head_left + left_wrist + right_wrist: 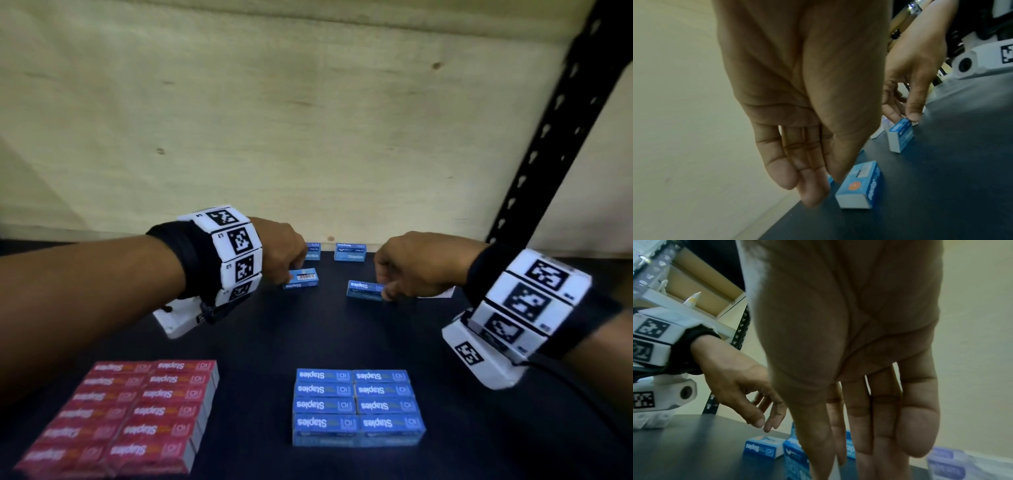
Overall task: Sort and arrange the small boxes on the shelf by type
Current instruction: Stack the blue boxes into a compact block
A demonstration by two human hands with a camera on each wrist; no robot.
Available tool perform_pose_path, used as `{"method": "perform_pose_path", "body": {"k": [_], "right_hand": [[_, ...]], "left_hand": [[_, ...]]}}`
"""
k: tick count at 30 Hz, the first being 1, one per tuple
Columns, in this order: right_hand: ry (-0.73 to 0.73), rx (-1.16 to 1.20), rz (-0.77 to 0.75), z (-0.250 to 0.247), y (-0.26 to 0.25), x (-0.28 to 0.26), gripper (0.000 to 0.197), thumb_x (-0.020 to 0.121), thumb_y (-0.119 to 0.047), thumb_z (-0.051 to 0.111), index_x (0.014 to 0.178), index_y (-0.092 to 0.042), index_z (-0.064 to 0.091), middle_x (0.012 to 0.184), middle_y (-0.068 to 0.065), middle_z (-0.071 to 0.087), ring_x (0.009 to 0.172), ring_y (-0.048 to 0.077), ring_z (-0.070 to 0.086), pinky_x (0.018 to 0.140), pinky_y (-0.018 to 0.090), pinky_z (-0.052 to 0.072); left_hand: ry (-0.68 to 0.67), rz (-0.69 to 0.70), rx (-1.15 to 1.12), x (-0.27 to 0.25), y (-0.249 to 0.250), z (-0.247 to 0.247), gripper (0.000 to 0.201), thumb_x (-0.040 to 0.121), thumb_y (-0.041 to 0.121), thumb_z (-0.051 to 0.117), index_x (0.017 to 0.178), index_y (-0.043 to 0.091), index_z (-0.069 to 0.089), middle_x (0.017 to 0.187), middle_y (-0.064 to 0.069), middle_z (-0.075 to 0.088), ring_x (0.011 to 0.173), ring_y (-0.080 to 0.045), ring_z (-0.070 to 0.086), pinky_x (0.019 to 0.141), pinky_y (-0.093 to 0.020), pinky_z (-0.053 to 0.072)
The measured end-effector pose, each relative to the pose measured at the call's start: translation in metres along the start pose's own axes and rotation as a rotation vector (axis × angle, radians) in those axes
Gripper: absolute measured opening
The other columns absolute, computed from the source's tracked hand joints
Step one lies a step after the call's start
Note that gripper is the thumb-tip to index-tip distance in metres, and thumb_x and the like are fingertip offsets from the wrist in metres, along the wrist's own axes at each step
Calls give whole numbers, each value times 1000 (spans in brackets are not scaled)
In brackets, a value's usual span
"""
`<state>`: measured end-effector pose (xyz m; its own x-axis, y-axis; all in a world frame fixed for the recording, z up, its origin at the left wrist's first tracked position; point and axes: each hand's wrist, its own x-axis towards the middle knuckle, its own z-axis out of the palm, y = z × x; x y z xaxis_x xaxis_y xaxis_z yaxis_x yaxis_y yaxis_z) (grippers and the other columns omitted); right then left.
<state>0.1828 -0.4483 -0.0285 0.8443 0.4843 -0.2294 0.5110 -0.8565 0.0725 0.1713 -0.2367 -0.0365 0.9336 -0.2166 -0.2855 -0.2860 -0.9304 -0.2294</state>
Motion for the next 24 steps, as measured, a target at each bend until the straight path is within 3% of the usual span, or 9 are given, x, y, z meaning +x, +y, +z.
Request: {"method": "perform_pose_path", "body": {"k": [5,9,12,16,20,24], "right_hand": [[-8,6,-35,1,-1,-6,12,86,-35,73,88,-28,63,78,-15,58,73,7,54,58,22,37],[-23,26,-74,2,-2,-17,13,86,-37,72,87,-28,62,78,-14,60,74,7,56,62,24,40],[-68,57,-136,5,1,-32,12,87,-39,71,91,-29,65,80,-14,65,71,2,57,66,21,43],[-195,178,-206,10,5,-55,14,88,-40,70,98,-31,68,82,-16,69,79,1,63,75,19,49],[-265,259,-256,11,9,-68,14,87,-42,71,99,-33,68,86,-18,71,76,-3,62,76,18,50],[-305,261,-287,10,10,-74,17,88,-44,69,103,-36,67,94,-14,72,87,5,65,86,28,53]], "left_hand": [[-41,-13,-63,-2,3,-2,27,88,38,68,106,19,60,105,0,64,87,-19,57,74,-28,45],[-56,9,-106,-11,5,-5,32,88,33,69,117,20,62,110,4,66,93,-15,60,80,-27,48],[-104,103,-199,-27,2,-5,30,91,29,66,121,24,63,108,12,69,97,-7,62,86,-20,47],[-204,225,-313,-54,4,-1,23,94,29,62,117,29,66,104,12,72,94,-2,66,88,-20,51],[-252,275,-354,-71,12,3,22,94,32,61,116,32,65,102,18,71,90,4,65,82,-13,49],[-284,323,-329,-81,18,4,22,95,36,59,116,38,64,101,23,69,90,7,63,84,-16,49]]}}
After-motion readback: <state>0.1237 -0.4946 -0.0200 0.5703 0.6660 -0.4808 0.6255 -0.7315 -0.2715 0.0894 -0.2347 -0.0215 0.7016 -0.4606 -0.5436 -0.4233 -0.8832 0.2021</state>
